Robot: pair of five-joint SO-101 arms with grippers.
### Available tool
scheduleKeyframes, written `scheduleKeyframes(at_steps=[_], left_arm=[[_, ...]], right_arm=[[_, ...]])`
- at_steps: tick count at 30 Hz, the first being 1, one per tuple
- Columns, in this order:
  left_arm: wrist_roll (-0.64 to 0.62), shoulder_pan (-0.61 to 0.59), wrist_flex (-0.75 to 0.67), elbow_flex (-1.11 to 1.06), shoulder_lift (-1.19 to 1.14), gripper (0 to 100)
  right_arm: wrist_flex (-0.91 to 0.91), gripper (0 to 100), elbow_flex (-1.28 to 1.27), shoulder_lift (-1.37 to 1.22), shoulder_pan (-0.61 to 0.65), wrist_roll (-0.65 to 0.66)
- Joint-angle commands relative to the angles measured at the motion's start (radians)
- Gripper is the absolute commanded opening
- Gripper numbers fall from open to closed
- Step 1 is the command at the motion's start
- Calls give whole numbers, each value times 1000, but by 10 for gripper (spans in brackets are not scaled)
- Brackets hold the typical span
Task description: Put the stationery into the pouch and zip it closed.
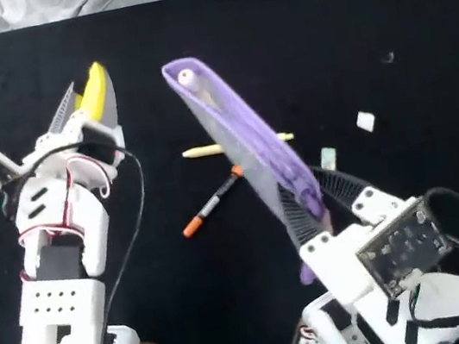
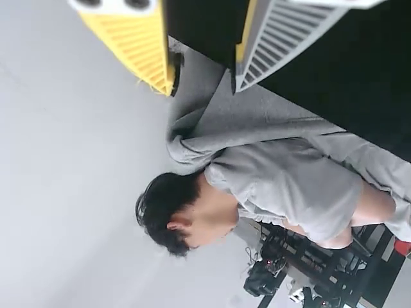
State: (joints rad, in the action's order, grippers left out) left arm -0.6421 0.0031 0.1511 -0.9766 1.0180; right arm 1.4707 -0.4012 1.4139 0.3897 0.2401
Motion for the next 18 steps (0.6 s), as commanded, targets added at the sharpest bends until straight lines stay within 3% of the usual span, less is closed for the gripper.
scheduleKeyframes(at_steps=[1,7,13,18], left_arm=[[-41,18,114,133,0,163],[-32,107,34,105,-66,163],[63,249,20,153,-178,159],[117,377,68,252,-72,159]], right_arm=[[3,11,5,-82,17,-2],[-18,11,4,-77,207,18],[-32,11,-28,-70,218,48],[-100,11,-163,-54,216,94]])
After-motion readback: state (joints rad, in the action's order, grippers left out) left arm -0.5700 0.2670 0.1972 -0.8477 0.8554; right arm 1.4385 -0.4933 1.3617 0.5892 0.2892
